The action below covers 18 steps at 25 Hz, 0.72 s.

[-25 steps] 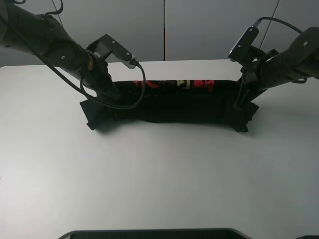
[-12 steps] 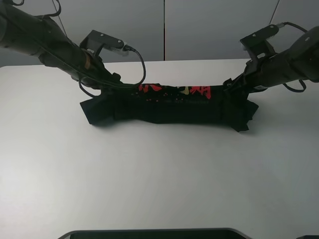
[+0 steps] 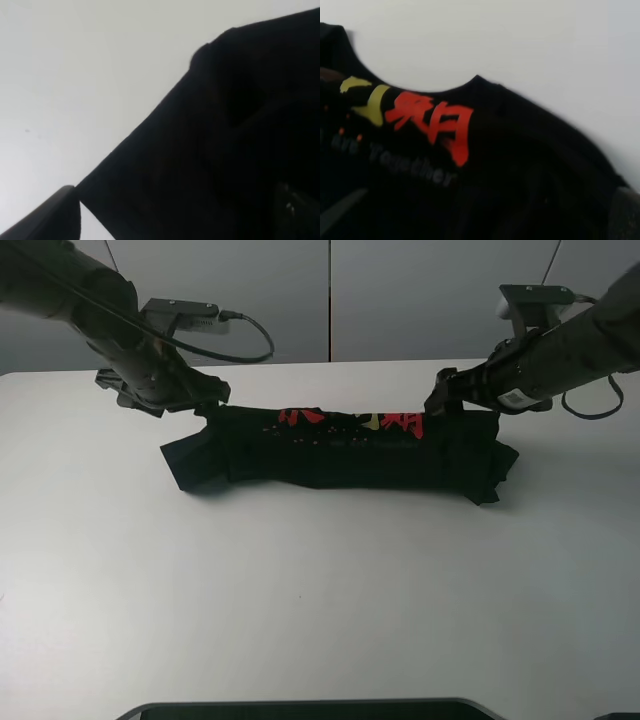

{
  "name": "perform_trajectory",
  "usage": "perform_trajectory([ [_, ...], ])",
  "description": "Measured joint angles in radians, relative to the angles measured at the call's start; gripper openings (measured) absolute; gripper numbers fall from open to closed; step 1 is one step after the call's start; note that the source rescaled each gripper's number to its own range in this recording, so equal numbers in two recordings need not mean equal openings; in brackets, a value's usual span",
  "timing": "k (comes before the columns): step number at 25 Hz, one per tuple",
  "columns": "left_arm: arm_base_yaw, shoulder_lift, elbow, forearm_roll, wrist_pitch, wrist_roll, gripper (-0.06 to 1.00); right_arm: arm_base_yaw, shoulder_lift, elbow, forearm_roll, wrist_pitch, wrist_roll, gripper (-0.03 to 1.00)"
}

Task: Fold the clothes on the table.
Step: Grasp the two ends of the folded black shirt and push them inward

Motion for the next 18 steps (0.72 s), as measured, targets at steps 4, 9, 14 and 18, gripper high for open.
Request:
perform_trajectory([
  [4,0.048,0.000,-0.002,-0.137,0.004,0.130,0.99,-0.019,0.025,-0.076,-0.391,0.154,0.423,1.00],
  [9,0.065,0.000,-0.002,-0.287,0.004,0.259,0.99,-0.022,0.034,-0.148,-0.577,0.273,0.627,1.00],
  [14,0.065,0.000,-0.002,-0.353,-0.001,0.325,0.99,-0.022,0.062,-0.177,-0.581,0.316,0.686,1.00],
  [18,0.065,0.004,-0.002,-0.369,-0.001,0.355,0.99,-0.022,0.109,-0.200,-0.586,0.343,0.694,1.00],
])
